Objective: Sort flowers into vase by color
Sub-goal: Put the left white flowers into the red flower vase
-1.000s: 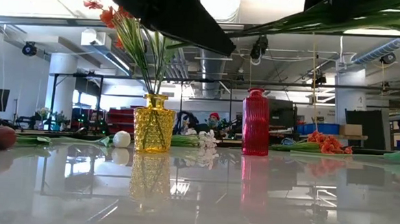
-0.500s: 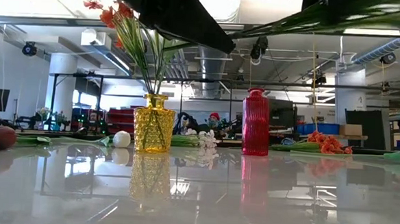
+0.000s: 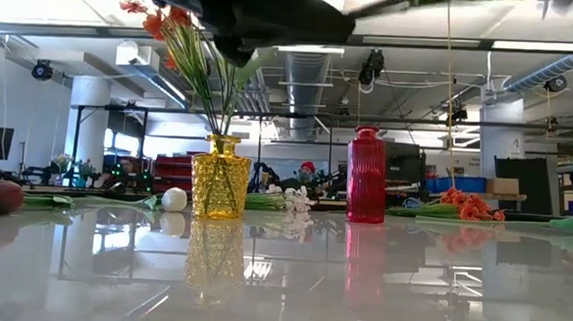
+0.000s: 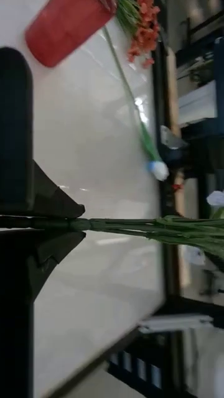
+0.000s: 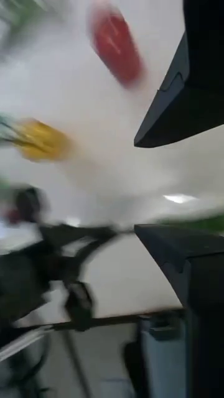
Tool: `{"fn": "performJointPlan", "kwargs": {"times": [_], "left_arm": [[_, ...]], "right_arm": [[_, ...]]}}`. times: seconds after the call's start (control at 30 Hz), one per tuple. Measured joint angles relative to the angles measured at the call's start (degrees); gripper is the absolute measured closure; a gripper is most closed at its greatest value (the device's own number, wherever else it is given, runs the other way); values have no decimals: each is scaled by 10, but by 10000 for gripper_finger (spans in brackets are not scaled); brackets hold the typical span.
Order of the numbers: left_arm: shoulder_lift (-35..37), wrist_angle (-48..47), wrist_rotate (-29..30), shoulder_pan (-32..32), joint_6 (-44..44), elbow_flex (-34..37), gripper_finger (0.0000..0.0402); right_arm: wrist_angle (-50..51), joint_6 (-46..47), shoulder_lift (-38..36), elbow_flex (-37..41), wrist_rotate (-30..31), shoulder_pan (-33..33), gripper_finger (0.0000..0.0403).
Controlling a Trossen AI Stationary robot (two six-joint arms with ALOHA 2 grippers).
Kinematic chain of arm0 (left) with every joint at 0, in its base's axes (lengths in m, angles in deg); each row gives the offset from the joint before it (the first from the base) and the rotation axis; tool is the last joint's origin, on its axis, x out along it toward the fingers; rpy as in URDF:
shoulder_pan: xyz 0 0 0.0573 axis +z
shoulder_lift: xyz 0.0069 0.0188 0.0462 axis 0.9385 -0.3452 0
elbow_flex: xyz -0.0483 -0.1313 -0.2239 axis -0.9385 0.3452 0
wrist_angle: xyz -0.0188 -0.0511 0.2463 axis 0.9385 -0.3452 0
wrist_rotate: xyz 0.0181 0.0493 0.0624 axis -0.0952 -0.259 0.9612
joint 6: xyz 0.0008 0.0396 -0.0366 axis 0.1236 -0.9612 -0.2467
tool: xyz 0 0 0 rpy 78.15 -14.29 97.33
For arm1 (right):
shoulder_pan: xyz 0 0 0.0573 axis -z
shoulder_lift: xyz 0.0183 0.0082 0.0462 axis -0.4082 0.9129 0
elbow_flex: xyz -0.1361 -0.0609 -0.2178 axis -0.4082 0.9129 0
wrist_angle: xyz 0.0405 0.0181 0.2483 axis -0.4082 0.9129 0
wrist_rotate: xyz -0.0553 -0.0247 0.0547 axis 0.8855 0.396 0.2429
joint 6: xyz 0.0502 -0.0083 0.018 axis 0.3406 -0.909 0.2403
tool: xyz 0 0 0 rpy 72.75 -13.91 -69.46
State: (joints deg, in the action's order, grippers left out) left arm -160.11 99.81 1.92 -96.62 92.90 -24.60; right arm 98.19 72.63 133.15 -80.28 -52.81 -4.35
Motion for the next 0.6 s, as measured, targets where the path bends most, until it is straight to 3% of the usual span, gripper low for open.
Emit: {"fn": "performJointPlan", "kwargs": {"times": [0.23,0.43,0.6], "left_arm": [[21,174,45,-20,-51,68,401],[75,348,-29,-32,-126,120,402],[112,424,-36,-42,-156,158,402]], "right_arm": [[-10,-75,-101,0,192,-78,202],[-9,-121,-134,3,215,-88,202],[-12,-160,-134,38,278,-88,202]]}}
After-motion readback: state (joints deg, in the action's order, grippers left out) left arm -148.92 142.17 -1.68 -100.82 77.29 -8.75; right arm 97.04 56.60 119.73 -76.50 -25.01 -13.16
